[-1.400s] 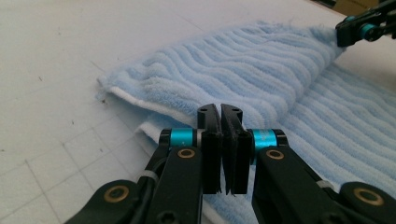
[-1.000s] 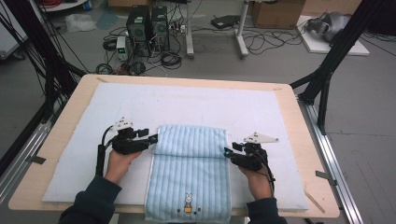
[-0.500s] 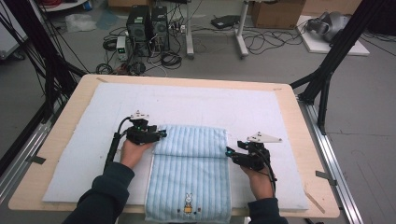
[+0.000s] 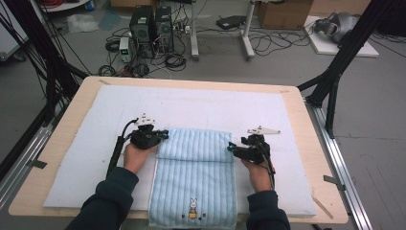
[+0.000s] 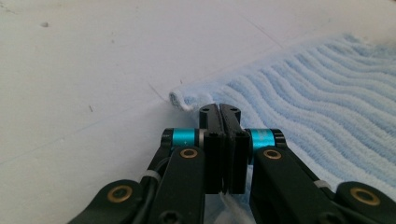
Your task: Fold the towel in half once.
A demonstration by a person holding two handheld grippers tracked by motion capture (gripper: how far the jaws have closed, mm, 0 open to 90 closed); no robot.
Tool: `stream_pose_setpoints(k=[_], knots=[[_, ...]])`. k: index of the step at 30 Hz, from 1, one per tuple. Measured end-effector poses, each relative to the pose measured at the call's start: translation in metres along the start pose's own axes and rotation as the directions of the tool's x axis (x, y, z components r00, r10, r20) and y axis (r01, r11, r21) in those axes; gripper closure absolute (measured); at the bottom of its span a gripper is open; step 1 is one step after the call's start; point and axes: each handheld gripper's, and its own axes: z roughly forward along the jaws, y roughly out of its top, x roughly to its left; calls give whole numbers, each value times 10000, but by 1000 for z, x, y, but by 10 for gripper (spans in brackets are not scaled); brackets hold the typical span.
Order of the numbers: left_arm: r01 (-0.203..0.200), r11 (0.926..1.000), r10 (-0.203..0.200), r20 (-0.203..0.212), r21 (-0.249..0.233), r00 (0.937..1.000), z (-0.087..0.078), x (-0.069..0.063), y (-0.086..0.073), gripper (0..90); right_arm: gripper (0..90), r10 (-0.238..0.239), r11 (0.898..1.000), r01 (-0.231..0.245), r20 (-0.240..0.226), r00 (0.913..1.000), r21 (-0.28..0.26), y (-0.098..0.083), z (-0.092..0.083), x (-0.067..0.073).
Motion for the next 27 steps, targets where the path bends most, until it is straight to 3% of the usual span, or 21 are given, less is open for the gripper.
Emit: stream_pose_setpoints(k=[5, 6, 9, 10, 12, 14, 15, 17, 19, 22, 27], knots=[[236, 9995, -233, 130, -199, 9996, -2, 2, 1, 878, 425, -115, 9970, 86, 379, 9992, 766, 18, 32, 4], [261, 9994, -258, 141, -238, 9996, -3, 3, 1, 878, 442, -227, 9937, 155, 639, 9977, 1108, 21, 38, 4], [355, 9986, -347, 213, -397, 9992, -6, 4, 3, 879, 560, -440, 9862, 266, 1045, 9935, 1632, 24, 51, 4], [407, 9983, -398, 233, -423, 9989, -6, 4, 3, 879, 638, -708, 9848, 492, 1266, 9894, 1663, 25, 51, 6], [454, 9978, -441, 262, -493, 9987, -7, 5, 3, 880, 785, -1060, 9808, 873, 1009, 9892, 1743, 26, 52, 6], [469, 9975, -454, 297, -525, 9985, -9, 5, 4, 880, 848, -1781, 9694, 1573, 990, 9790, 1882, 27, 53, 12], [413, 9977, -397, 306, -546, 9987, -10, 5, 4, 880, 856, -2253, 9599, 2014, 1095, 9681, 1948, 27, 53, 16], [323, 9969, -299, 339, -717, 9990, -13, 3, 6, 880, 859, -2335, 9615, 2122, 1117, 9659, 1747, 28, 50, 19], [327, 9953, -283, 485, -917, 9984, -18, 1, 8, 880, 859, -2060, 9736, 1939, 979, 9736, 1205, 31, 42, 18], [394, 9930, -311, 752, -1109, 9967, -26, 0, 11, 880, 859, -1771, 9837, 1743, 686, 9818, 452, 34, 27, 17], [268, 9896, -112, 1097, -1411, 9939, -41, -7, 11, 880, 859, -1961, 9799, 1964, 125, 9805, -342, 27, 3, 21]])
